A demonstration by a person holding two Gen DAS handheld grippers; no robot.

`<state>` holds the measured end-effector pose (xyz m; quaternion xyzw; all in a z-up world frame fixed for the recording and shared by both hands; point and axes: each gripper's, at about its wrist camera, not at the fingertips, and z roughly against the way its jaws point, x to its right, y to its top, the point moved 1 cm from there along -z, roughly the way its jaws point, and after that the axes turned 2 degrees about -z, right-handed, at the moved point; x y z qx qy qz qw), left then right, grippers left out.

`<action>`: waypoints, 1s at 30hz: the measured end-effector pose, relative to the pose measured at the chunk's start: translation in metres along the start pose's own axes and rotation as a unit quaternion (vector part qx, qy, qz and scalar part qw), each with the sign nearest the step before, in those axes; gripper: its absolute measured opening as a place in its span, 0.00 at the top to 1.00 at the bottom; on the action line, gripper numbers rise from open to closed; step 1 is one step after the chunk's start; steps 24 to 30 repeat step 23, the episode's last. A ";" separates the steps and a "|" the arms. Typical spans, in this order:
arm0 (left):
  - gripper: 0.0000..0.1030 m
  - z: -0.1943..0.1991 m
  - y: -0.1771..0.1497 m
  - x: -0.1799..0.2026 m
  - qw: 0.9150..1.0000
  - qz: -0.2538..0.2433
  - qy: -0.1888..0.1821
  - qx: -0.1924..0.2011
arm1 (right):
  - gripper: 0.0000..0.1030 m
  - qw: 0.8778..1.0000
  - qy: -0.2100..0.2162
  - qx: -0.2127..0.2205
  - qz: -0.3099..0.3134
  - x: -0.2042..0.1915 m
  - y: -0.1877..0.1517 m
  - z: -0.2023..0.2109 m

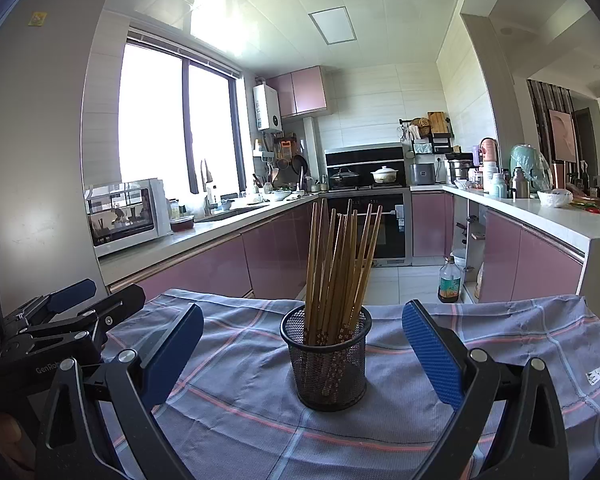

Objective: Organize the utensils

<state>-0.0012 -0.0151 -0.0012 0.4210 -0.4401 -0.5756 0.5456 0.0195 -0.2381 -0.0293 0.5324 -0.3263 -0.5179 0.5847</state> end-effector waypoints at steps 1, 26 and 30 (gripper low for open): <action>0.05 -0.001 0.000 0.000 1.000 -0.001 0.001 0.000 | 0.07 1.000 -0.001 -0.001 0.000 0.000 0.000 0.000; 0.05 -0.020 -0.014 -0.008 0.999 0.004 0.008 -0.039 | 0.07 0.996 -0.055 -0.076 0.006 0.039 -0.017 -0.016; 0.05 -0.020 -0.014 -0.008 0.999 0.004 0.008 -0.039 | 0.07 0.996 -0.055 -0.076 0.006 0.039 -0.017 -0.016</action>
